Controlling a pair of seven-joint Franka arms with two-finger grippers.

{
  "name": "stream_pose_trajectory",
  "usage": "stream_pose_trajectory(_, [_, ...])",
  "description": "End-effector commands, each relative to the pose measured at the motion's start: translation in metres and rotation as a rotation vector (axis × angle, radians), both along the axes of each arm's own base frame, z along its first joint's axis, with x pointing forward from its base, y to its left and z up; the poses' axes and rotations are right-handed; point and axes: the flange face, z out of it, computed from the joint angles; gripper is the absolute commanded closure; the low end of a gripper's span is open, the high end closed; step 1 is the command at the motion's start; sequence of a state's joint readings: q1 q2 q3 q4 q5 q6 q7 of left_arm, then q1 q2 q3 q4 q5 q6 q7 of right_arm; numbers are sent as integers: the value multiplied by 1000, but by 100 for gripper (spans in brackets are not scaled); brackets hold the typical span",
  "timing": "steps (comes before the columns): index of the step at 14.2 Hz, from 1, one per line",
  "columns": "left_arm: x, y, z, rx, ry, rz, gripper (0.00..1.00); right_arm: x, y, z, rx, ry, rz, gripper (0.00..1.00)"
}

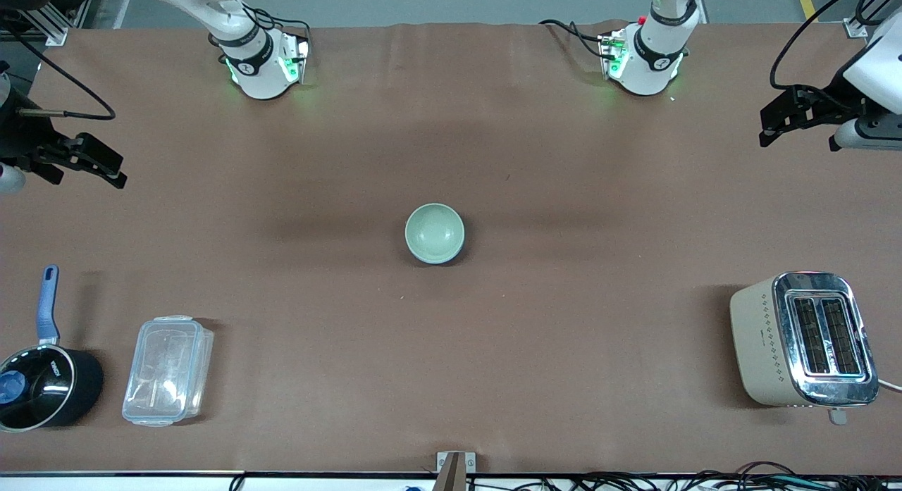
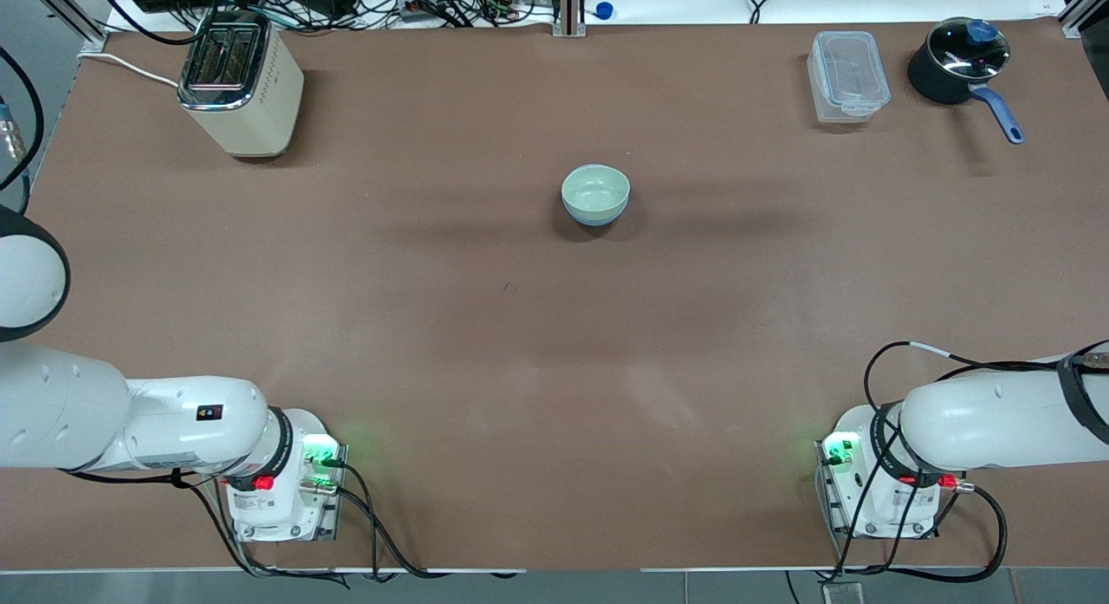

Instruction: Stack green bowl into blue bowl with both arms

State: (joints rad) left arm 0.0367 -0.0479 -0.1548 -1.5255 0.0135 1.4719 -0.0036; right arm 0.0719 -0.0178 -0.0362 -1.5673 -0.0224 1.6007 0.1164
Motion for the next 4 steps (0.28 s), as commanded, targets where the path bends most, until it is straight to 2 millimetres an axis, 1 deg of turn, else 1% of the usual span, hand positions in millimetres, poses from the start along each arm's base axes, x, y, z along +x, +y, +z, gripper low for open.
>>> stream_pose_trajectory(1, [-3,-1,5,5,-3,-8,0,2,-4,3,13,5,-19,0])
stream_pose_trajectory(2, [-3,-2,7,5,-6,-8,0,2,-7,3,28,7,-31,0])
stream_pose_trajectory(4, [-3,-2,6,5,-5,-8,0,1,-5,3,36,12,-55,0])
